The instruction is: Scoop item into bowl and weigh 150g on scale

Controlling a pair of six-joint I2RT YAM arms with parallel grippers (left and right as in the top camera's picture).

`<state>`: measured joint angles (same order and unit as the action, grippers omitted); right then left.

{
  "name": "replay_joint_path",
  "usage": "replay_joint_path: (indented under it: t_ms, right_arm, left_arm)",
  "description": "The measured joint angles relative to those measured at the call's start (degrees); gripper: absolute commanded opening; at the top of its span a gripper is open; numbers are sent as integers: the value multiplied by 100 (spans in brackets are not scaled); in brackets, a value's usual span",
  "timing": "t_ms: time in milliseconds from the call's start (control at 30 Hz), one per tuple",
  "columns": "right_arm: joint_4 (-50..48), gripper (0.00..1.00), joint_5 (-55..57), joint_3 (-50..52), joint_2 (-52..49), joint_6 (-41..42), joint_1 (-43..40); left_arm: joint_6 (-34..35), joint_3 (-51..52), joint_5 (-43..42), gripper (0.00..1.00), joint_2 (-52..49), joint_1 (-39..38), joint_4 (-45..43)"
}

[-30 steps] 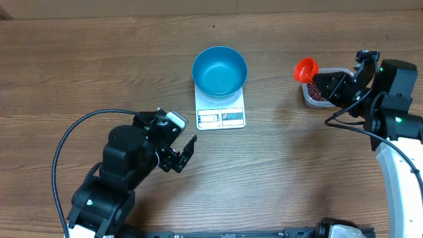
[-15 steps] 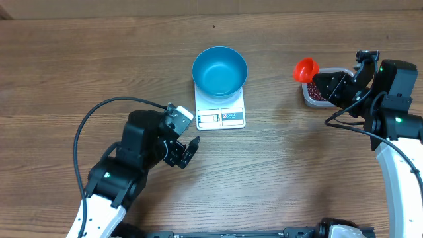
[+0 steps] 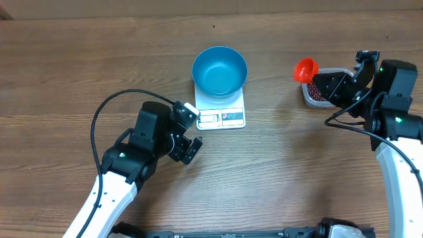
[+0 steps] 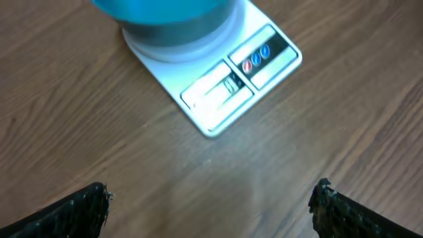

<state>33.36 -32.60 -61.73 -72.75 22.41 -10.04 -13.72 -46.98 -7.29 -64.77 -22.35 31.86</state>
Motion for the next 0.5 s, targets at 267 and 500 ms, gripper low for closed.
replay_joint_path:
  t_ms: [267,500]
  right_arm:
    - [22,4,0,0,0,-2,0]
    - [28,4,-2,0,2,0,0]
  left_arm:
    - [-2,-1161,0,100,-26,0,590]
    - [212,-2428,-90,100,-24,0,1408]
